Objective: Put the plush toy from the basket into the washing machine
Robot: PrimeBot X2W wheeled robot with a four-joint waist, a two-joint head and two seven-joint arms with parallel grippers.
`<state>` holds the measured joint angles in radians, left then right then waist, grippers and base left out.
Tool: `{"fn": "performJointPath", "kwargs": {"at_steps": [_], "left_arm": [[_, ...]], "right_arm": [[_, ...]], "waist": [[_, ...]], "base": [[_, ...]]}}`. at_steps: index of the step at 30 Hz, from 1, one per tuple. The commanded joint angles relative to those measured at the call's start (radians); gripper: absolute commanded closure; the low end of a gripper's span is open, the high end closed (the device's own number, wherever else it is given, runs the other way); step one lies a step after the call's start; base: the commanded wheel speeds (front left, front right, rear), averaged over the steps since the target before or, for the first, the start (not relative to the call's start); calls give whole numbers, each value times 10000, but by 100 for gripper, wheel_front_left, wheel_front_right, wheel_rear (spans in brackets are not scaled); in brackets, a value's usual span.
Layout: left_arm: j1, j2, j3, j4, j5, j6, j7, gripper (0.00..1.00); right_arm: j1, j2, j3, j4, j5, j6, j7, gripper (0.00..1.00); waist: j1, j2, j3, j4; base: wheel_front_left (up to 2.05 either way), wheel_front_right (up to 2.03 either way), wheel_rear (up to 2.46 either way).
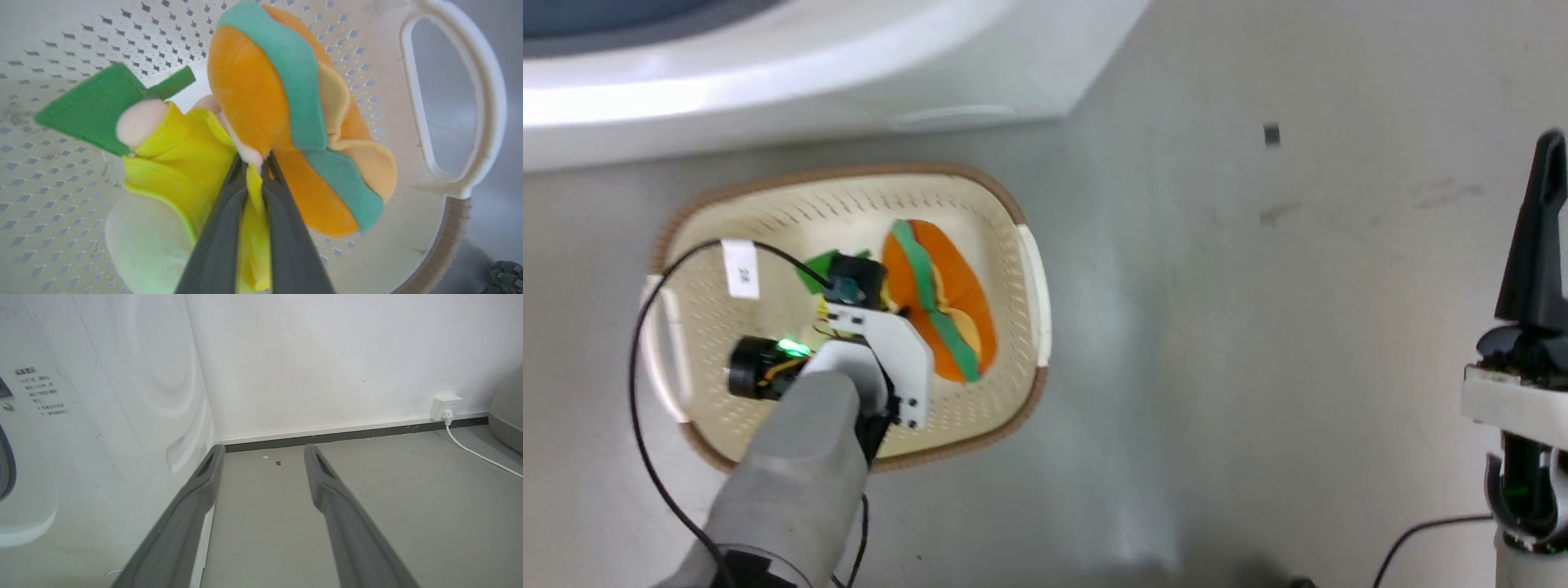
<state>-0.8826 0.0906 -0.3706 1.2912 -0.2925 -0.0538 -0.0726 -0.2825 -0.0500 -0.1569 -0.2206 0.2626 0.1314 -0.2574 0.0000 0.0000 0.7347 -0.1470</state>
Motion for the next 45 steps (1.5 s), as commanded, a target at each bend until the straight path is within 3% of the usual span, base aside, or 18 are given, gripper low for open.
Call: {"fn": "performJointPath", "kwargs": {"at_steps": [1,16,19,27,37,45], "left_arm": [[148,-85,-3,-4,-55,-71,-219,100],[1191,-395,-306,-561,-469,-252,-1821,100],[1472,-399,-253,-1190,-592,-98,-1879,100],[2846,-223,411,-4447,-193,731,-1889,100],[3631,-65,1633,-7010,196,1136,-1891,100],[2325,162,2608,-7107,453,1123,-1891,100]], "right_arm": [[218,-2,-20,94,-144,-7,-44,0],[1418,-2,-43,464,-595,-7,-44,0],[1660,-2,-12,517,-628,-7,-44,0],[2237,-2,-23,638,-701,-7,-44,0],[2349,-2,105,587,-649,-7,-44,0],[1871,-2,314,441,-611,-7,-44,0]], "waist": [[0,0,-844,552],[0,0,-3199,1529],[0,0,-3595,1687],[0,0,-4425,2017],[0,0,-4383,1977],[0,0,-3423,1408]], "base": [[0,0,0],[0,0,0],[0,0,0],[0,0,0],[0,0,0],[0,0,0]]}}
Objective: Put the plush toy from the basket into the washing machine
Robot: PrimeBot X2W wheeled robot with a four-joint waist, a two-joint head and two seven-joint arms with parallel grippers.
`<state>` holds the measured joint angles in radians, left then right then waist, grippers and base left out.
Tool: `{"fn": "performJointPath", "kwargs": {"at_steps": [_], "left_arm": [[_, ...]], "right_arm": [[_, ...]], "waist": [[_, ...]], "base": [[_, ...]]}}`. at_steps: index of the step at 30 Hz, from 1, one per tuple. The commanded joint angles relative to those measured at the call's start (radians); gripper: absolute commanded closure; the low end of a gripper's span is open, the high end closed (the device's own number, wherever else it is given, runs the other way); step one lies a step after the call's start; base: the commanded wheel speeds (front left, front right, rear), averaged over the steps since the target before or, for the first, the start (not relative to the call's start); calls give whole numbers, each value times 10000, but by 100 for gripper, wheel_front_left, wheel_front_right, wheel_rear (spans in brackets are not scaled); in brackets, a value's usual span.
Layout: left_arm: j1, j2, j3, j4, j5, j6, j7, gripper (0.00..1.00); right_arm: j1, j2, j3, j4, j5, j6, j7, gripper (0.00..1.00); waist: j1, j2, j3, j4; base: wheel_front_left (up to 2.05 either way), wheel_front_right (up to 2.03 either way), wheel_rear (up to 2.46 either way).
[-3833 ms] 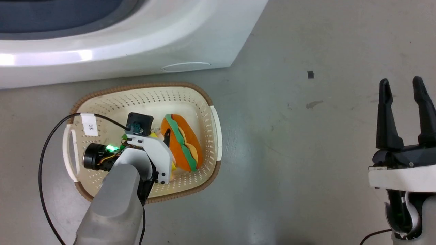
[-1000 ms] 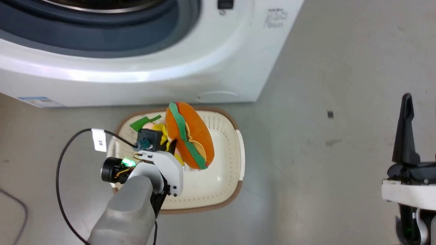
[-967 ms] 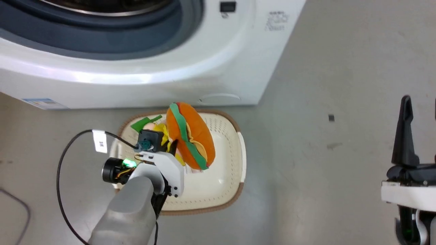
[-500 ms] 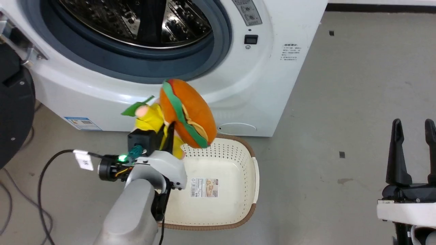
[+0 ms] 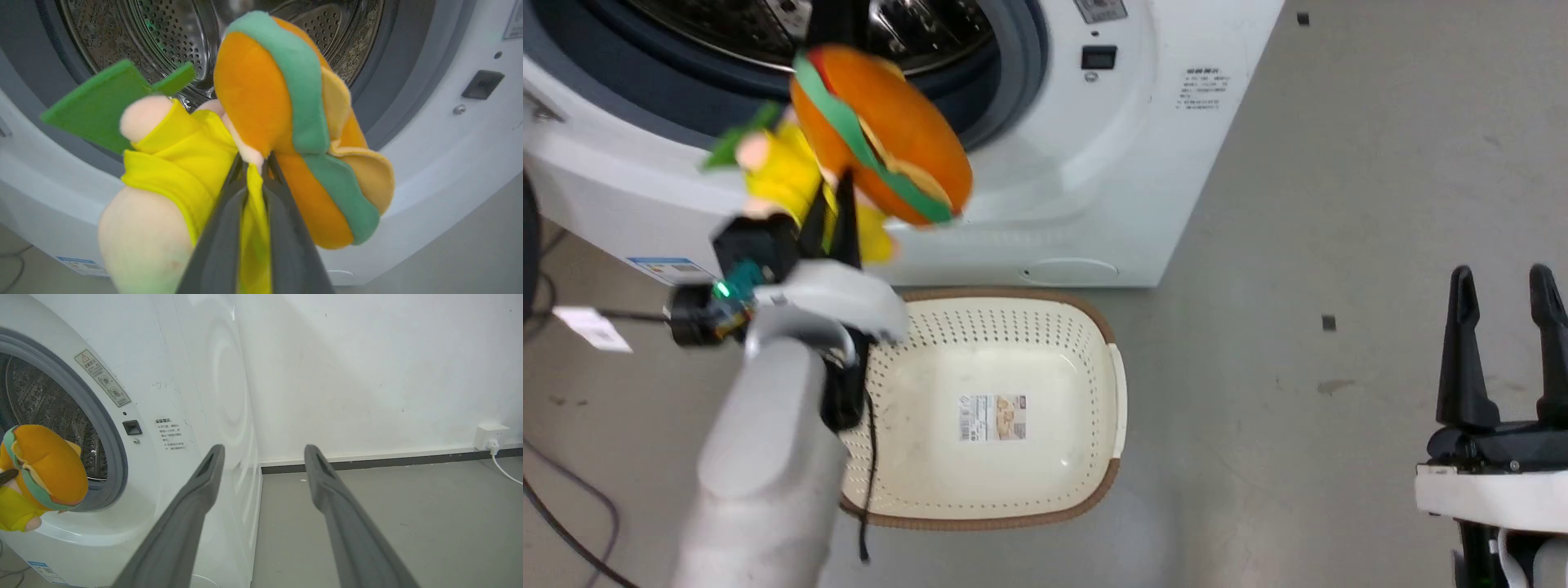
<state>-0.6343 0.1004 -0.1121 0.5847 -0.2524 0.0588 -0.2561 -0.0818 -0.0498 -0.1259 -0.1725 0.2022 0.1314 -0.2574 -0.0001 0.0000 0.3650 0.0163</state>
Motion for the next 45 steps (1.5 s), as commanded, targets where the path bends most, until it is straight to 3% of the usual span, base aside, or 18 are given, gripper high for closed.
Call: {"fn": "performJointPath", "kwargs": {"at_steps": [1,8,16,23,33,34,35,45], "left_arm": [[-421,137,118,-8,125,4,-56,100],[-2352,609,585,629,421,-96,-56,100],[-5025,1560,1174,1730,412,-286,-56,100],[-7024,1960,1337,2918,493,56,-57,100],[-7967,2346,1398,3855,595,147,-57,100],[-7902,2353,1371,3830,654,178,-57,12],[-7821,2330,1351,3813,689,186,-57,0],[-6348,1933,1463,3081,856,442,-57,0]], "right_arm": [[-201,-4,7,-58,-18,-7,-44,0],[-711,-4,42,-120,102,-7,-44,0],[-1441,-4,181,-265,336,-7,-44,0],[-1848,-4,144,-319,521,-7,-44,0],[-1913,-4,251,-295,559,-7,-44,0],[-1907,-4,251,-290,550,-7,-44,0],[-1900,-4,251,-284,531,-7,-44,0],[-1793,-4,241,-233,244,-7,-44,0]], "waist": [[1,0,423,-303],[1,0,1464,-897],[1,0,2843,-1572],[1,0,3685,-1876],[1,0,3923,-2128],[1,0,3902,-2121],[1,0,3866,-2100],[1,0,2967,-1728]], "base": [[0,0,0],[0,0,0],[0,0,0],[0,0,0],[0,0,0],[0,0,0],[0,0,0],[0,0,0]]}}
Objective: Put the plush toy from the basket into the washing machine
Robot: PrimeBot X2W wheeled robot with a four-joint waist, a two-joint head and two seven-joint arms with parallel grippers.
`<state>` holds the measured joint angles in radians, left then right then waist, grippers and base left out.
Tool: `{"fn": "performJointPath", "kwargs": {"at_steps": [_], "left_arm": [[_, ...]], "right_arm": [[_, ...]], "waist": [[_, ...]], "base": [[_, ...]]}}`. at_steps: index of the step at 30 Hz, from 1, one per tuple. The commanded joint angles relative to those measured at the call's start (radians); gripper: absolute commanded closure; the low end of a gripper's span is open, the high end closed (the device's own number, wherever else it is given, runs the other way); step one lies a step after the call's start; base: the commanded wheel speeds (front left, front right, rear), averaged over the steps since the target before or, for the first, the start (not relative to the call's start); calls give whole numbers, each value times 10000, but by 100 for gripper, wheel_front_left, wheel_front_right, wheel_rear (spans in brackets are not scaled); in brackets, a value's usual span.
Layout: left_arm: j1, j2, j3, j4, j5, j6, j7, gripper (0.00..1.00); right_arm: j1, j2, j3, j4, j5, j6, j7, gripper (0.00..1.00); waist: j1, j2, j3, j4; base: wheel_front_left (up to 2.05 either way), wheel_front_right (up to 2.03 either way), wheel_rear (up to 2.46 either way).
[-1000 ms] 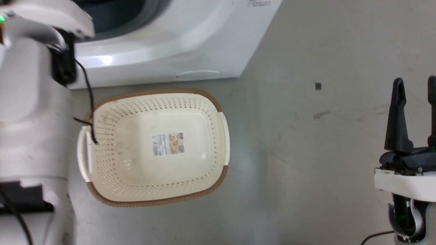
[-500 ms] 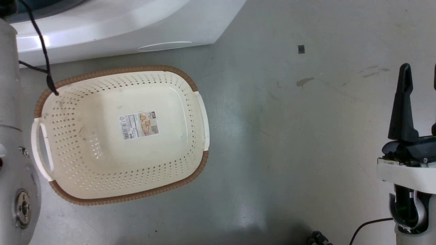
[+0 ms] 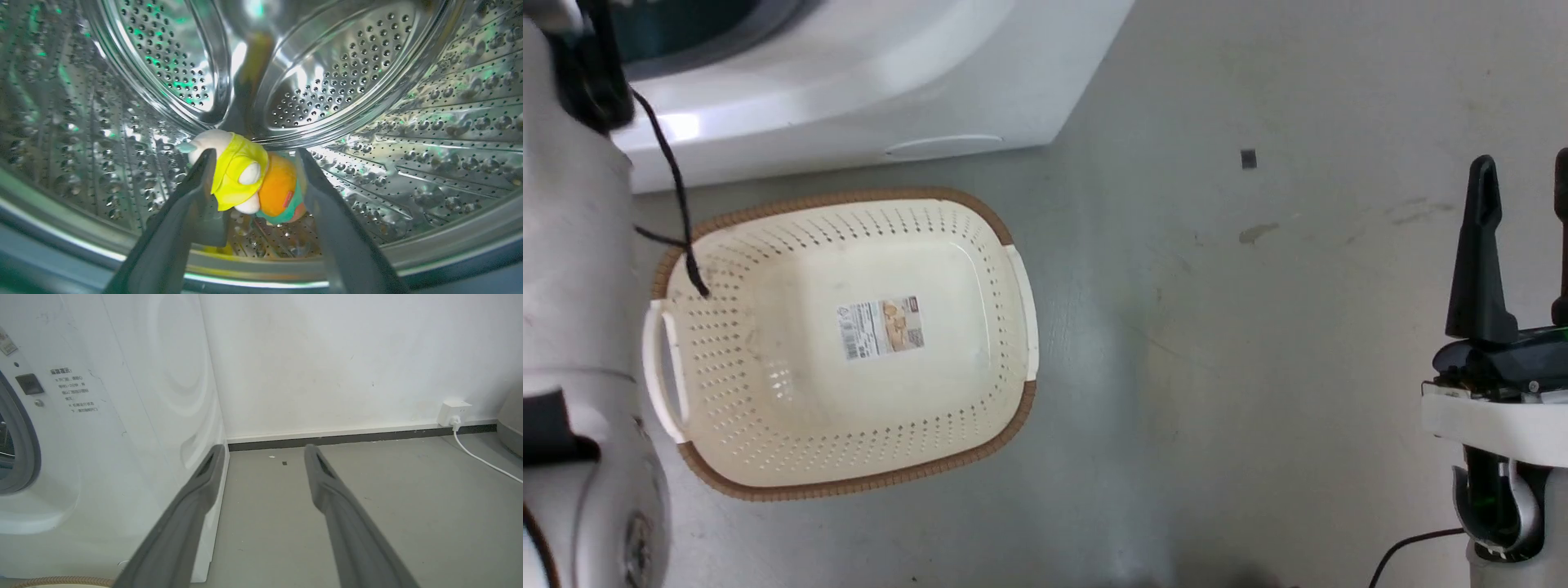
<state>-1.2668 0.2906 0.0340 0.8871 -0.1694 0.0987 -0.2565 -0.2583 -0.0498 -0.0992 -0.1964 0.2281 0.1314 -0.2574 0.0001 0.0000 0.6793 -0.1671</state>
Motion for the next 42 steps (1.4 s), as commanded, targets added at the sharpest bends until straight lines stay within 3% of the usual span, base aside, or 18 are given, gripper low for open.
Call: {"fn": "performJointPath", "kwargs": {"at_steps": [1,16,20,29,42], "left_arm": [[250,-16,49,-103,25,47,-53,0],[5342,-1642,268,-3629,620,157,-53,0],[6632,-1937,46,-4405,856,-5,-53,0],[9056,-2247,-380,-5636,1045,-249,-53,0],[11613,-2338,-622,-6321,1302,-69,-53,0]], "right_arm": [[4,-4,-21,30,-35,-7,-44,0],[1092,-4,24,520,-622,-7,-44,0],[1390,-4,30,642,-722,-7,-44,0],[2244,-4,48,913,-803,-7,-44,0],[3587,-4,27,1116,-819,-7,-44,0]], "waist": [[-1,0,-335,146],[-1,0,-2787,1142],[-1,0,-3460,1320],[-1,0,-4852,1524],[-1,0,-6348,1647]], "base": [[0,0,0],[0,0,0],[0,0,0],[0,0,0],[0,0,0]]}}
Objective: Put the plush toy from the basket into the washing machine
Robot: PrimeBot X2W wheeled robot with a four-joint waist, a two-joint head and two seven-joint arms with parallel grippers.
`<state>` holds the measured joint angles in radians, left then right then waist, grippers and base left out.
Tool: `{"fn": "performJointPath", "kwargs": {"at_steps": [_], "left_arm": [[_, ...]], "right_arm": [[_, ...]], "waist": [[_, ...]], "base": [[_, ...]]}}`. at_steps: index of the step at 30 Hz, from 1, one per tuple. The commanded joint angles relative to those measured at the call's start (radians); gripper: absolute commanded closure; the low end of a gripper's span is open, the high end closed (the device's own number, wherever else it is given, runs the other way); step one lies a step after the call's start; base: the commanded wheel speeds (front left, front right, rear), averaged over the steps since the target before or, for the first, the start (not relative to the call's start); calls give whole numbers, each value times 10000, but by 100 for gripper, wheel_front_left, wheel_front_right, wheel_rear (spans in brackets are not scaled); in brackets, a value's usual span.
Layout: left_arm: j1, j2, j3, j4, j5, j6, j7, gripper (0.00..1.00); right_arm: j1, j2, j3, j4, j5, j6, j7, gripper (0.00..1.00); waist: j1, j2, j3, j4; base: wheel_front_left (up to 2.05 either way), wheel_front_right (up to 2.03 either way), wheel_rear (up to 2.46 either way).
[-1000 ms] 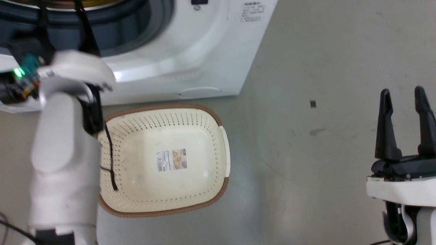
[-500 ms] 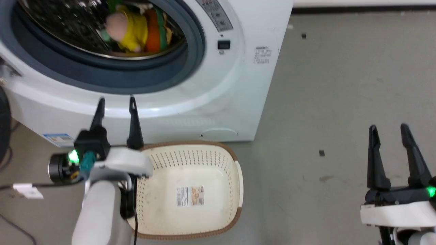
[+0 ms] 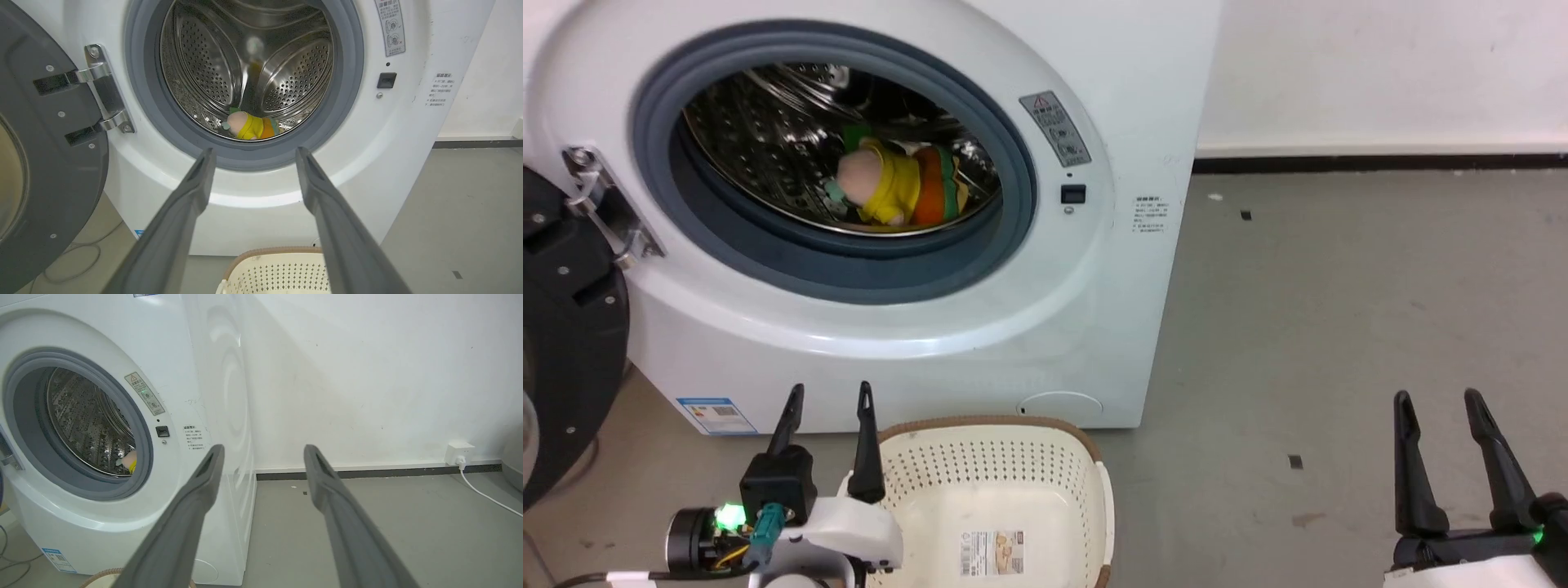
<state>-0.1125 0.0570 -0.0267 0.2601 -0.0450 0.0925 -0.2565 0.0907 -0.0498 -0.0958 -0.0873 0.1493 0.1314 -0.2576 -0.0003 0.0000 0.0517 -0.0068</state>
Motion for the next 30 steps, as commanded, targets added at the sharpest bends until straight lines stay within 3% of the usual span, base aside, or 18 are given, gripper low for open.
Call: {"fn": "performJointPath", "kwargs": {"at_steps": [1,6,7,30], "left_arm": [[145,-6,-30,-113,59,-18,-53,0],[476,-19,2,-401,31,-2,-53,0],[391,-27,2,-394,-6,-2,1,100],[517,-41,49,-738,60,-136,402,100]], "right_arm": [[151,-4,-33,39,-23,-7,-42,0],[388,-4,-85,82,27,-7,-42,0],[282,0,-65,67,5,0,3,100],[101,-1,102,192,-222,-1,392,100]], "waist": [[3,0,-136,60],[3,0,-367,103],[3,0,-363,97],[3,0,-406,97]], "base": [[0,0,0],[0,0,0],[0,0,0],[0,0,0]]}}
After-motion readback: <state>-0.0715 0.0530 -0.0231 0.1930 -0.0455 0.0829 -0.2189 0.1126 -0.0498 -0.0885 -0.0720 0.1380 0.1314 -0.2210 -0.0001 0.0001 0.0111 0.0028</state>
